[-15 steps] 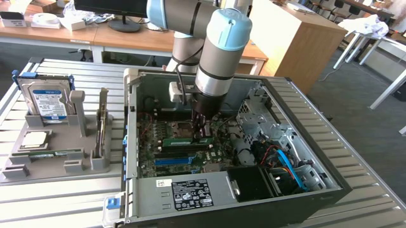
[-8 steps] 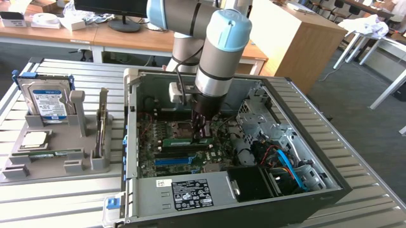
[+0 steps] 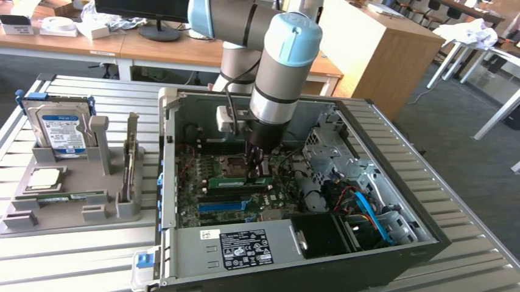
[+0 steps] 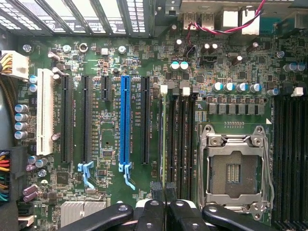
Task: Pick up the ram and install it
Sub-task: 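Insert the ram into the slot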
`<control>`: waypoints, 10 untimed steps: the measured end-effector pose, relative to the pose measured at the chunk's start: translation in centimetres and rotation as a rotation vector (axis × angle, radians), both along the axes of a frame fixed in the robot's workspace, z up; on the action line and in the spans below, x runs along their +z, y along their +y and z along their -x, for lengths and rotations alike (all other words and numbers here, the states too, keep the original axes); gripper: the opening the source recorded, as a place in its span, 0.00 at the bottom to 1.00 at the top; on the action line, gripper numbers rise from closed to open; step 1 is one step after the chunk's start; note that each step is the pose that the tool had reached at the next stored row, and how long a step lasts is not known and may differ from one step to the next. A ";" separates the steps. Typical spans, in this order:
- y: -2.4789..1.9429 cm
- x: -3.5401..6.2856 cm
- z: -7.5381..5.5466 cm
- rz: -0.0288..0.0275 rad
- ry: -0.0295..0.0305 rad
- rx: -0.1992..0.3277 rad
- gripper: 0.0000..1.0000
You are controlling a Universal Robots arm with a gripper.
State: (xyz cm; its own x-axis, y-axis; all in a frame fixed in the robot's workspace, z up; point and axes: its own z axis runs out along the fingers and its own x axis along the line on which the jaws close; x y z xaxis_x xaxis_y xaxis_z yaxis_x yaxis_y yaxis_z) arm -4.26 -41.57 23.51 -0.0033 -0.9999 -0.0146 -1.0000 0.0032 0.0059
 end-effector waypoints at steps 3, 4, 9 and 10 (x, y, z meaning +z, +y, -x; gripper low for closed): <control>0.00 -0.08 0.0 -0.0002 -0.0001 0.000 0.12; 0.00 -0.10 0.0 0.0000 -0.0001 0.000 0.12; 0.00 -0.26 0.0 0.0000 0.0000 0.000 0.12; 0.00 -0.28 0.0 0.0001 0.0001 0.000 0.12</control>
